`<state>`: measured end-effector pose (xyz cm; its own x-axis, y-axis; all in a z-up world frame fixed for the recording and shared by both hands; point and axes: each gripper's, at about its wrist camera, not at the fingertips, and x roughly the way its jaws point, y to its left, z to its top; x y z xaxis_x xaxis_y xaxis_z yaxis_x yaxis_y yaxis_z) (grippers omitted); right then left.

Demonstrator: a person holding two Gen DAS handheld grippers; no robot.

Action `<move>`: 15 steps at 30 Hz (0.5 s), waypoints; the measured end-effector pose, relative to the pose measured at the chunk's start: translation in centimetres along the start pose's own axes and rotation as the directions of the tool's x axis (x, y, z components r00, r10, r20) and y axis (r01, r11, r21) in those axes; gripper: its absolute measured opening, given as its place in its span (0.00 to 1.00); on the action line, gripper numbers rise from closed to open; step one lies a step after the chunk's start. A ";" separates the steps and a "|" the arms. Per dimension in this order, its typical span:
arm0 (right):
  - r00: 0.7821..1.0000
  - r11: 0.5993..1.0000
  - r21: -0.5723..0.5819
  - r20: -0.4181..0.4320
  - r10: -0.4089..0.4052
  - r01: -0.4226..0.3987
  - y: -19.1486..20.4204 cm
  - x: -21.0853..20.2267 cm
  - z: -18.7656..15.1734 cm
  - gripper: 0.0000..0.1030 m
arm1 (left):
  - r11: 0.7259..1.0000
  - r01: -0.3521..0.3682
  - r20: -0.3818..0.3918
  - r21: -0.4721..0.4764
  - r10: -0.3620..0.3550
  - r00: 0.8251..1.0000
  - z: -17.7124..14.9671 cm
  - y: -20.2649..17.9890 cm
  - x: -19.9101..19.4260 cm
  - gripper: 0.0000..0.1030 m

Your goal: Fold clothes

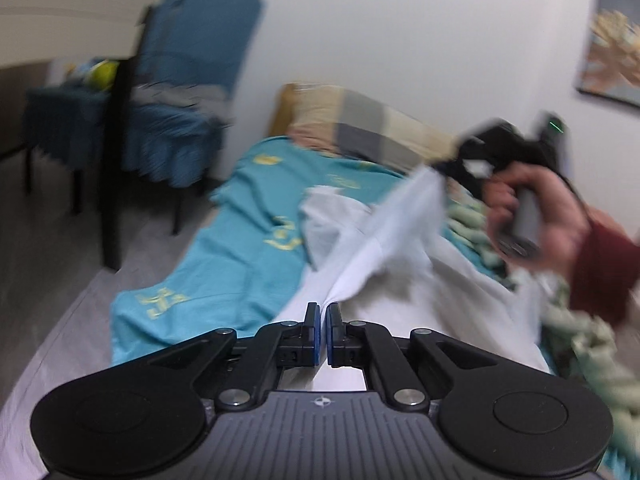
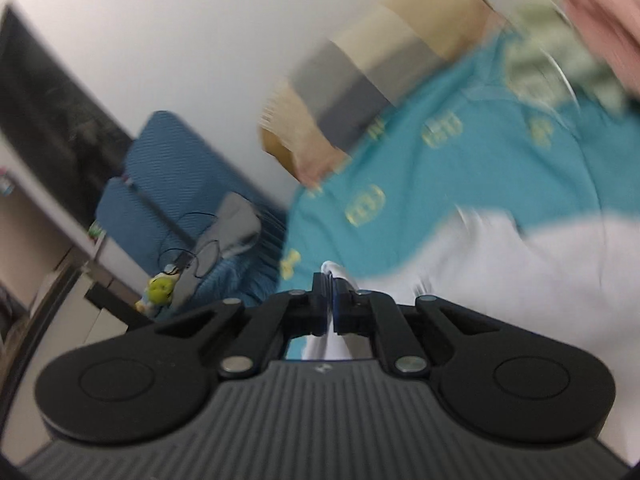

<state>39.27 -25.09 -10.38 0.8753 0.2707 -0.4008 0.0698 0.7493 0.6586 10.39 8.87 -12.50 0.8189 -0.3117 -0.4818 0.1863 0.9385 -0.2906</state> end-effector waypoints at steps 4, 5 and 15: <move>0.995 0.990 -0.116 -0.037 -0.091 0.086 -0.8 1.9 -0.1 0.07 | 0.995 -0.015 -0.051 0.100 0.020 0.998 -1.1 -1.8 1.4 0.03; 0.995 0.991 -0.104 -0.046 -0.089 0.083 -1.1 1.3 -0.7 0.08 | 0.994 -0.025 -0.071 0.104 0.033 0.997 -1.7 -2.2 2.1 0.03; 0.989 0.998 0.013 -0.133 -0.062 0.064 -4.8 -5.1 -6.5 0.70 | 0.997 -0.074 -0.158 -0.038 0.067 0.985 -2.4 0.5 4.4 0.04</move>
